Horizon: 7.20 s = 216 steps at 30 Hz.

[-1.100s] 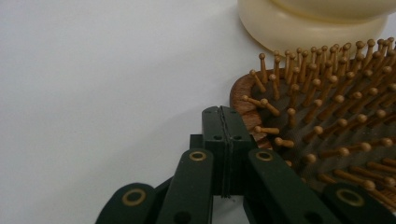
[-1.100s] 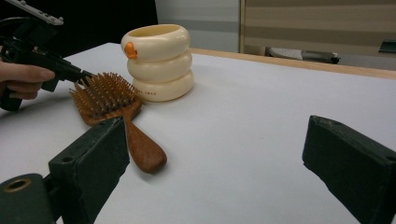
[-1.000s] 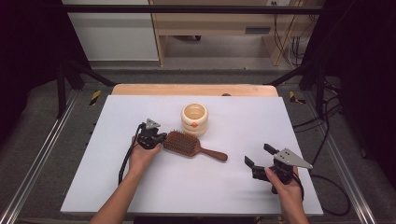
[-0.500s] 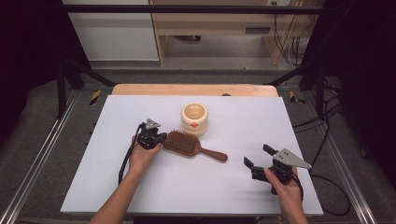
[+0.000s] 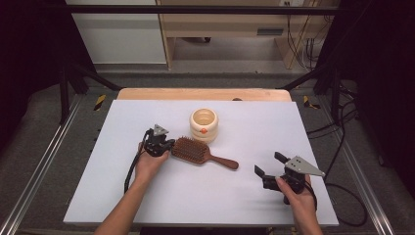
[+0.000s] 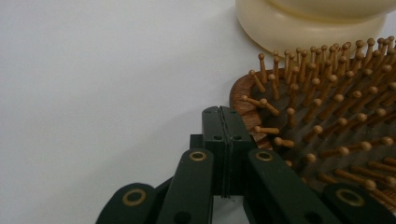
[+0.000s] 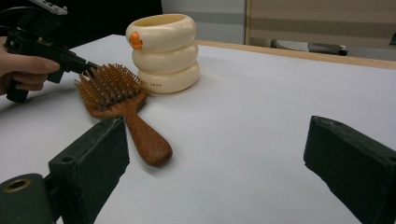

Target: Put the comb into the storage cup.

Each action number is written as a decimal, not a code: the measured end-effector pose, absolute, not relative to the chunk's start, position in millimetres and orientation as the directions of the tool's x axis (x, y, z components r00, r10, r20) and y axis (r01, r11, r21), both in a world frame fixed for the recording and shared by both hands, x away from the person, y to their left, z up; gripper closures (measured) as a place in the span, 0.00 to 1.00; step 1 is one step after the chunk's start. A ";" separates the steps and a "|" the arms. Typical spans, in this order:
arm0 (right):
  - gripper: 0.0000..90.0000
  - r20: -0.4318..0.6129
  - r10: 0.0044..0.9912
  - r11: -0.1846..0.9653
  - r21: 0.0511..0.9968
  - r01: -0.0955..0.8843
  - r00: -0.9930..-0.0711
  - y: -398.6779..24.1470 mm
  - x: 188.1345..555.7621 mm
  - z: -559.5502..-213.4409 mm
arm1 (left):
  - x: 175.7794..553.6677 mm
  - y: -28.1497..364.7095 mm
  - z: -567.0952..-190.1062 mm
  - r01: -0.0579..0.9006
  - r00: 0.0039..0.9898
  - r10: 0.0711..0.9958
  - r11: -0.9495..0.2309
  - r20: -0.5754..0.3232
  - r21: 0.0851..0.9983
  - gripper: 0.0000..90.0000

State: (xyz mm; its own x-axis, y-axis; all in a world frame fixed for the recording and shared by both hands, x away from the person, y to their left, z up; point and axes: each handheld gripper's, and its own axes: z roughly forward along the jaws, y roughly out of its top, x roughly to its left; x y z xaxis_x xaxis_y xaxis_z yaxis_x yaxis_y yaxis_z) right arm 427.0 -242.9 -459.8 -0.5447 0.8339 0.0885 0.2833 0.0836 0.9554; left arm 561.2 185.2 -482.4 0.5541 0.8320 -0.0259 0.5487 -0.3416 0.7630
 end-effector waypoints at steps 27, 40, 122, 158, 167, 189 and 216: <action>0.08 0.083 0.830 0.094 0.954 0.284 -0.552 -241.0 426.0 -459.7 | 545.5 155.5 -482.5 0.503 0.631 0.776 -0.412 0.003 0.760 1.00; 0.08 0.085 0.828 0.092 0.954 0.284 -0.554 -241.3 424.6 -458.6 | 541.2 135.6 -482.4 0.486 0.663 0.748 -0.433 0.003 0.759 1.00; 0.14 -0.056 0.747 0.451 0.775 0.443 -0.663 -215.0 436.0 -435.3 | 413.5 247.3 -446.0 0.220 0.429 0.903 -0.140 0.033 0.965 0.08; 0.20 -0.018 0.711 0.544 0.648 0.534 -0.703 -215.5 458.7 -448.4 | 417.5 262.4 -449.8 0.195 0.394 0.919 -0.055 -0.027 0.979 0.03; 0.24 -0.009 0.697 0.568 0.617 0.544 -0.717 -212.7 462.1 -452.3 | 418.3 261.7 -450.6 0.199 0.397 0.917 -0.059 -0.026 0.978 0.03; 0.42 0.023 0.677 0.594 0.574 0.564 -0.736 -211.1 463.1 -459.3 | 417.9 260.1 -450.2 0.197 0.409 0.912 -0.062 -0.025 0.978 0.03; 0.68 0.017 0.669 0.653 0.463 0.599 -0.743 -196.2 466.1 -456.8 | 418.4 259.3 -450.3 0.198 0.411 0.911 -0.061 -0.026 0.978 0.03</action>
